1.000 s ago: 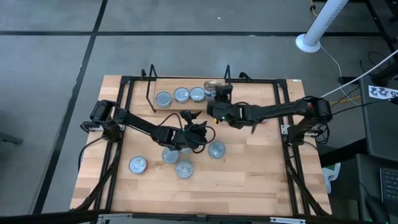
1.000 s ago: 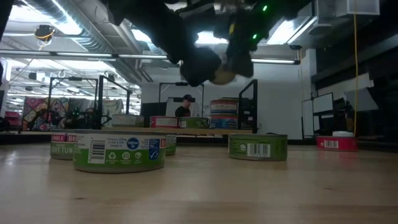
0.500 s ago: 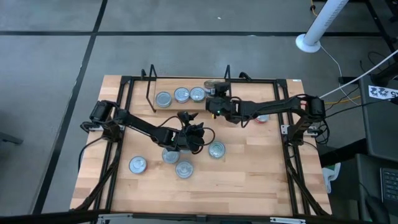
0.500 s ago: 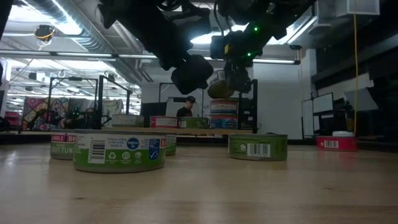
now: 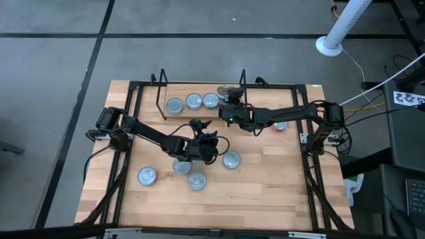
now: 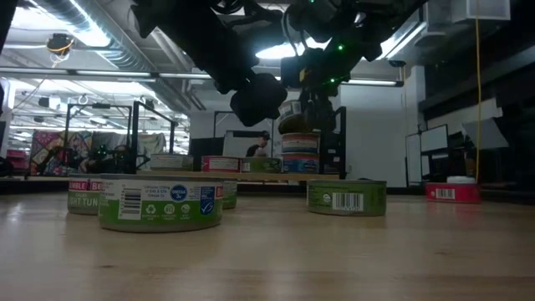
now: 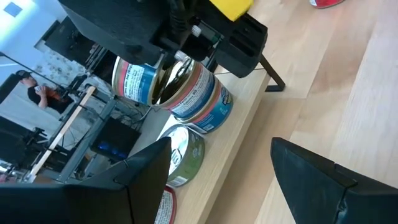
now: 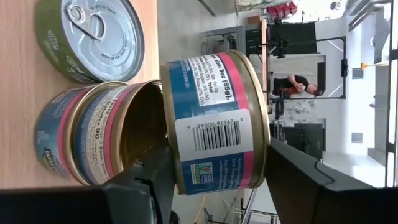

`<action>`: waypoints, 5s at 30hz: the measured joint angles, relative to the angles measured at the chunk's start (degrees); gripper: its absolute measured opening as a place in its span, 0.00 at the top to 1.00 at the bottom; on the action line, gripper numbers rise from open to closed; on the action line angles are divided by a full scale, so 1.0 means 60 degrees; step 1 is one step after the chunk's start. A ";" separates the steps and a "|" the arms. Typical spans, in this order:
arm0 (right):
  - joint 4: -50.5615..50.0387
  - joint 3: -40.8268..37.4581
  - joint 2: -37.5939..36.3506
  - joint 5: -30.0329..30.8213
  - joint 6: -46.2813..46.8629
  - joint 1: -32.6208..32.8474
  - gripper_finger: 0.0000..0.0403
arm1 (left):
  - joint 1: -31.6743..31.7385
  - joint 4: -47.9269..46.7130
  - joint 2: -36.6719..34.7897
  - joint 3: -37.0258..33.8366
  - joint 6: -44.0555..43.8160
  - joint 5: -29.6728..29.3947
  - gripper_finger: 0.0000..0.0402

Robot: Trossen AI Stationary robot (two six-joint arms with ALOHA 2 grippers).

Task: Stack canned seafood by type on shelf
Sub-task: Stack the blue-pink tuna can on top of the blue-pink tuna can on the shelf, then stack the green tuna can on top of the green tuna can on the shelf

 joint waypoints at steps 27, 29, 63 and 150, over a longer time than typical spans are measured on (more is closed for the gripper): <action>-0.0088 -0.0029 0.0051 -0.0224 0.0017 -0.0018 0.35 | 0.0001 0.0001 0.0000 0.0000 0.0000 0.0007 0.32; -0.0084 -0.0029 0.0051 -0.0063 0.0015 -0.0018 0.36 | 0.0001 0.0004 0.0000 0.0000 0.0000 0.0007 0.32; -0.1026 -0.0007 0.0015 -0.0469 -0.0261 -0.0633 0.36 | -0.0003 0.0012 0.0000 0.0004 -0.0093 0.0010 0.32; -0.5485 0.1774 -0.2130 -0.3361 0.1468 0.1440 0.36 | -0.1927 -0.0157 -0.2393 0.0011 -0.0537 0.0802 0.32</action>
